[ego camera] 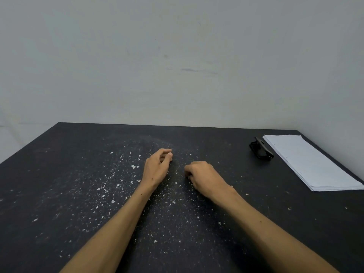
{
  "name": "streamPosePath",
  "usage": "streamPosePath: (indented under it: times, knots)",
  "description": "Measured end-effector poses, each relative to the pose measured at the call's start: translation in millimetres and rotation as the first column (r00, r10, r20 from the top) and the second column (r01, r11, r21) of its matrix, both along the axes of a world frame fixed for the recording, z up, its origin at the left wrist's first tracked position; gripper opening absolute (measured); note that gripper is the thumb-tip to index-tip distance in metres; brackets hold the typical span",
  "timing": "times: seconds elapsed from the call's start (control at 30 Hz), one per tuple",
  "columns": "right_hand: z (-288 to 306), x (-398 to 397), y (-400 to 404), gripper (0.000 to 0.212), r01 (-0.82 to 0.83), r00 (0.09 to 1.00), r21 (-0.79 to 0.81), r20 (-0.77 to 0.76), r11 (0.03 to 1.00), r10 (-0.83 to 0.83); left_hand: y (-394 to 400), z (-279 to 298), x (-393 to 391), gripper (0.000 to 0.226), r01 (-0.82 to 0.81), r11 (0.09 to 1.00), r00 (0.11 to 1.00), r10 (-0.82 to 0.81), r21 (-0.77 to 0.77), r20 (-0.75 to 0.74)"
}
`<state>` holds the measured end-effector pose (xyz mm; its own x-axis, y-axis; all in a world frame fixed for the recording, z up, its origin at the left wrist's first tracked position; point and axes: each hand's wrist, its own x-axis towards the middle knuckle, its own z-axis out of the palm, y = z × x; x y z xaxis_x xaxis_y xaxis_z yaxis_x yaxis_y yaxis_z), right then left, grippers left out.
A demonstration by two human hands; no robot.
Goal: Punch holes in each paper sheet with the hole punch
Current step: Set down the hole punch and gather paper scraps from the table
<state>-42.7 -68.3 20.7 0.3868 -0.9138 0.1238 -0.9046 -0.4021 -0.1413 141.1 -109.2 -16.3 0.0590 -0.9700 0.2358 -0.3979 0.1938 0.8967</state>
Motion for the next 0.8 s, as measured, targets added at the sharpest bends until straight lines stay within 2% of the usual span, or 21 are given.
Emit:
streamPosePath:
  times: [0.23,0.47,0.53,0.57,0.63,0.7,0.73,0.77,0.8]
  knots:
    - [-2.6,9.8,3.1,0.016,0.053,0.999,-0.011,0.007,0.999,-0.053,-0.4,3.3,-5.7,0.023,0.007,0.999,0.989,-0.001,0.042,-0.145]
    - [-1.6,-8.1,3.0,0.011,-0.007,0.998,-0.004,-0.06,1.0,0.007,4.8,12.1,-16.4,0.026,0.139,0.965,0.881,-0.018,0.221,-0.473]
    - [1.5,-18.6,-5.3,0.011,0.095,0.995,0.02,0.018,0.995,-0.095,7.2,15.7,-19.7,0.027,0.206,0.943,0.817,-0.018,0.262,-0.576]
    - [4.1,-24.3,-9.6,0.011,0.16,0.979,0.071,0.118,0.985,-0.168,8.6,17.0,-21.5,0.029,0.24,0.931,0.78,-0.018,0.274,-0.625]
    - [12.0,-33.5,-15.0,0.009,0.217,0.867,0.234,0.401,0.948,-0.298,11.2,18.3,-26.2,0.032,0.307,0.904,0.697,-0.002,0.297,-0.717]
    - [23.9,-34.0,-14.3,0.006,0.11,0.624,0.412,0.679,0.904,-0.386,13.7,19.4,-32.2,0.037,0.383,0.866,0.599,0.031,0.32,-0.8]
    - [31.2,-30.5,-12.4,0.005,-0.003,0.501,0.474,0.763,0.881,-0.409,14.8,20.0,-34.8,0.039,0.424,0.844,0.551,0.048,0.329,-0.833]
    - [38.4,-25.9,-10.6,0.005,-0.102,0.429,0.494,0.805,0.863,-0.41,16.3,21.3,-37.0,0.043,0.467,0.818,0.506,0.064,0.335,-0.86]
    - [44.3,-20.6,-9.5,0.006,-0.157,0.427,0.488,0.818,0.859,-0.386,17.8,22.4,-39.1,0.047,0.51,0.793,0.459,0.077,0.333,-0.885]
